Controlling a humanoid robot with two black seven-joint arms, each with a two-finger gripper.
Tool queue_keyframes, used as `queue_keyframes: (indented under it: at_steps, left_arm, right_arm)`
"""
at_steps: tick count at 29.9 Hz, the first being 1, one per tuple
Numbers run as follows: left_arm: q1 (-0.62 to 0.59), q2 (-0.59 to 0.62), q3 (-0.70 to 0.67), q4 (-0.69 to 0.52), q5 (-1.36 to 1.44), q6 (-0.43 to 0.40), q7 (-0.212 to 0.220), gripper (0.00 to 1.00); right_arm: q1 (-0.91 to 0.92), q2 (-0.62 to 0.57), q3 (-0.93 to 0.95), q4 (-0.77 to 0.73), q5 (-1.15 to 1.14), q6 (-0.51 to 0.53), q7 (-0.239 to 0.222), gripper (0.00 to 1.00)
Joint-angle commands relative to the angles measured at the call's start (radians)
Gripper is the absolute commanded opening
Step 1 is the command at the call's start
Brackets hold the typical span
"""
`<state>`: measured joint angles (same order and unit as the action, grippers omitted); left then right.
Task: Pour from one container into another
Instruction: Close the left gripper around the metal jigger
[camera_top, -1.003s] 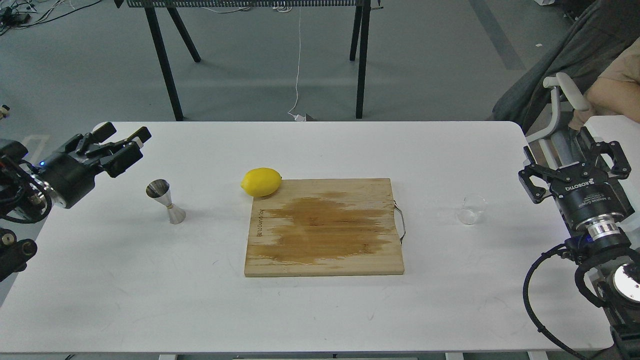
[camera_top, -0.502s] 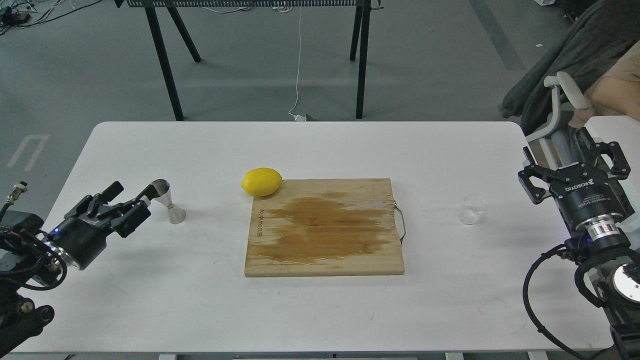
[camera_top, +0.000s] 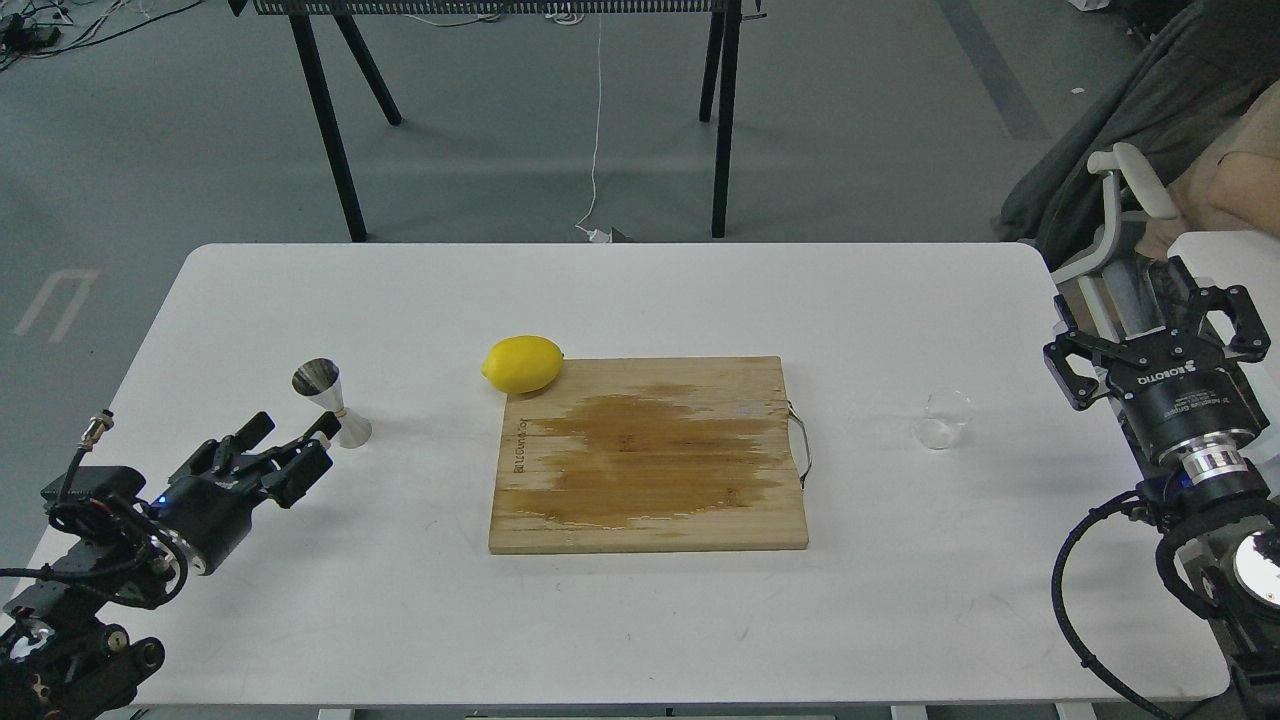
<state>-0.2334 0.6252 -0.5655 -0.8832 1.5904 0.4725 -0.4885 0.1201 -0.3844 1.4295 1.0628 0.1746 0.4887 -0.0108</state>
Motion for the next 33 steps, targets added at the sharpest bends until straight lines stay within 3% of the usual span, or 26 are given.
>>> queue_keyframes:
  at_steps: [1,33]
  left_arm:
    - [-0.004,-0.015,0.001,0.007,0.0,0.0,0.0,1.0]
    - [-0.145,-0.185,0.055,0.266,0.0,-0.012,0.0,0.99]
  right_arm:
    - [-0.002,-0.001,0.0,0.0,0.0,0.0,0.0,0.99]
    - [-0.007,-0.011,0.002,0.003,0.002,0.0,0.0,0.99]
